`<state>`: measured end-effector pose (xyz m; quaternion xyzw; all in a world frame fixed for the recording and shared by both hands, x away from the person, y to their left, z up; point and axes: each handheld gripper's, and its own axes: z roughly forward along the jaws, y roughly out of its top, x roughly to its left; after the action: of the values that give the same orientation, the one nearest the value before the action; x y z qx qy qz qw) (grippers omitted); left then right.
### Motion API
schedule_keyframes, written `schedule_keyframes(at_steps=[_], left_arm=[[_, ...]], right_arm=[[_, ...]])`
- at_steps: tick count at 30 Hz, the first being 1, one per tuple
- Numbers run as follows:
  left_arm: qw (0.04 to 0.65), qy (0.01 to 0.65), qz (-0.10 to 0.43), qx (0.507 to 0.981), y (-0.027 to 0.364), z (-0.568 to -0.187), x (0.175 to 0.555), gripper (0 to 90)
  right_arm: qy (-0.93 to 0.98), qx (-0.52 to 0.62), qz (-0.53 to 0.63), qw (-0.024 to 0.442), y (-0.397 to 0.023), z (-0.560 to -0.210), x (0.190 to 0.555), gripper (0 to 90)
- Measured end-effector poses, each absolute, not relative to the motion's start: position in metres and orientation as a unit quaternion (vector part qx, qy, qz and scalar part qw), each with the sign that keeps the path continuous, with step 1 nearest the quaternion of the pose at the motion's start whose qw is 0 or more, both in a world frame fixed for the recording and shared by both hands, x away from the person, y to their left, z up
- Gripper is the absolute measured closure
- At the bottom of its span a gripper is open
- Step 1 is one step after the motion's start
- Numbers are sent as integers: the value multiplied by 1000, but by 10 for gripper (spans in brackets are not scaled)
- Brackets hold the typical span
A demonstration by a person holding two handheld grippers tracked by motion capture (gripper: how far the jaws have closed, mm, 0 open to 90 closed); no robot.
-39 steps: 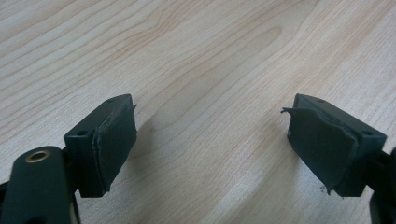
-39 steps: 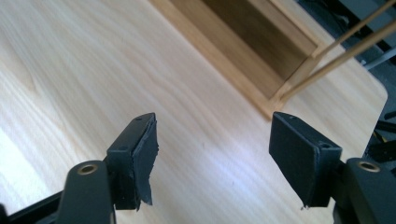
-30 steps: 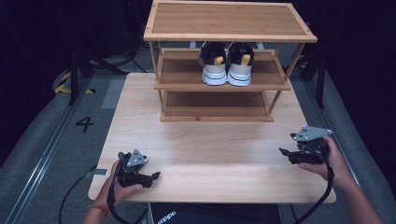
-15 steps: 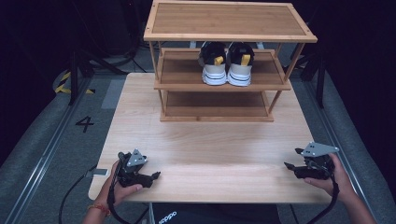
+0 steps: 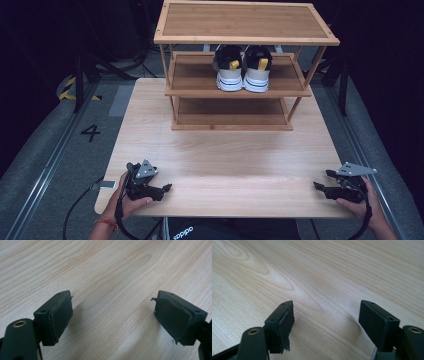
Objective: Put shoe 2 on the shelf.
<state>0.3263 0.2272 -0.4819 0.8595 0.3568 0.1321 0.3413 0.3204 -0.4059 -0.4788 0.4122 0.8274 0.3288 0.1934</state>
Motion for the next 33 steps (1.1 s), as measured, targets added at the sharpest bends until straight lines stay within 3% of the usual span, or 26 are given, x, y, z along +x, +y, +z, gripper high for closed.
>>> schedule_keyframes(at_steps=[3,33], left_arm=[[341,357,131,860,227,-482,326,155],[344,352,129,861,227,-482,328,151]], right_arm=[[810,426,359,184,-413,-486,321,235],[792,451,360,197,-414,-487,321,234]])
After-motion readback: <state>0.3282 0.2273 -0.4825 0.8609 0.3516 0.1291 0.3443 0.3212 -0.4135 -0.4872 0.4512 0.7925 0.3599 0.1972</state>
